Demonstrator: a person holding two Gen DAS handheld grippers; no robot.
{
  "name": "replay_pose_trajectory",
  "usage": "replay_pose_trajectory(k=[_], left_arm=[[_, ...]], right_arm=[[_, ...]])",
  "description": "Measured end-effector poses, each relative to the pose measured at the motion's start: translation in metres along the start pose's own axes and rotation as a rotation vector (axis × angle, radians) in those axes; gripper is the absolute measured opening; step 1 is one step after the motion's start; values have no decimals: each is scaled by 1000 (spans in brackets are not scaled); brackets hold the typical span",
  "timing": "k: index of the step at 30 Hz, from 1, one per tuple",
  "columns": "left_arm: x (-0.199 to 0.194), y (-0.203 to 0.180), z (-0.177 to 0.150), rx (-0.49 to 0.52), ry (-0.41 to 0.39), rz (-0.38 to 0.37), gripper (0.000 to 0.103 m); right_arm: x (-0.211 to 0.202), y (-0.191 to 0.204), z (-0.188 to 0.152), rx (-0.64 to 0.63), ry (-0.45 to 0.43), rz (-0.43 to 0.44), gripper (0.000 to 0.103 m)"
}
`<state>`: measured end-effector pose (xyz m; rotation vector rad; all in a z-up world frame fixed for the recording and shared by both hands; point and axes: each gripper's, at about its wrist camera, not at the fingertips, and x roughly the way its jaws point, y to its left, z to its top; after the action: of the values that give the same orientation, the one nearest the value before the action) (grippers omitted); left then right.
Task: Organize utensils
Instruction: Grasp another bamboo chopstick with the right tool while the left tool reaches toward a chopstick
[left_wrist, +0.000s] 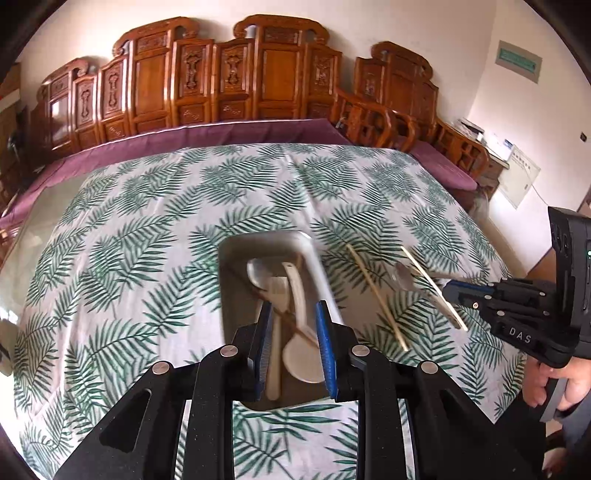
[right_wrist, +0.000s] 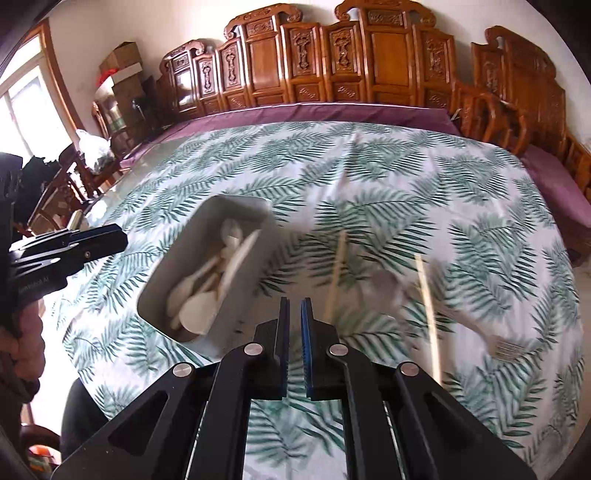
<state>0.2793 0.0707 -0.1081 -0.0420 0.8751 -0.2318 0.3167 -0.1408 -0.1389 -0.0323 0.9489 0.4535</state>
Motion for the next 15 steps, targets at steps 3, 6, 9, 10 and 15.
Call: replay_pose_trajectory(k=[3, 6, 9, 10, 15], left_arm=[[3, -16, 0, 25, 7, -13, 23], [7, -30, -1, 34, 7, -21, 23], [13, -43, -1, 37, 13, -31, 24], [16, -48, -2, 39, 15, -34, 28], [30, -68, -6, 56, 38, -56, 30]], right_arm=[[-8, -16, -8, 10, -4, -20, 8], [-14, -32, -18, 16, -1, -43, 14], [-17, -44, -27, 25, 6, -64, 17], [-17, -51, -31, 29, 11, -72, 17], [-10, -72, -44, 47, 37, -88, 17]])
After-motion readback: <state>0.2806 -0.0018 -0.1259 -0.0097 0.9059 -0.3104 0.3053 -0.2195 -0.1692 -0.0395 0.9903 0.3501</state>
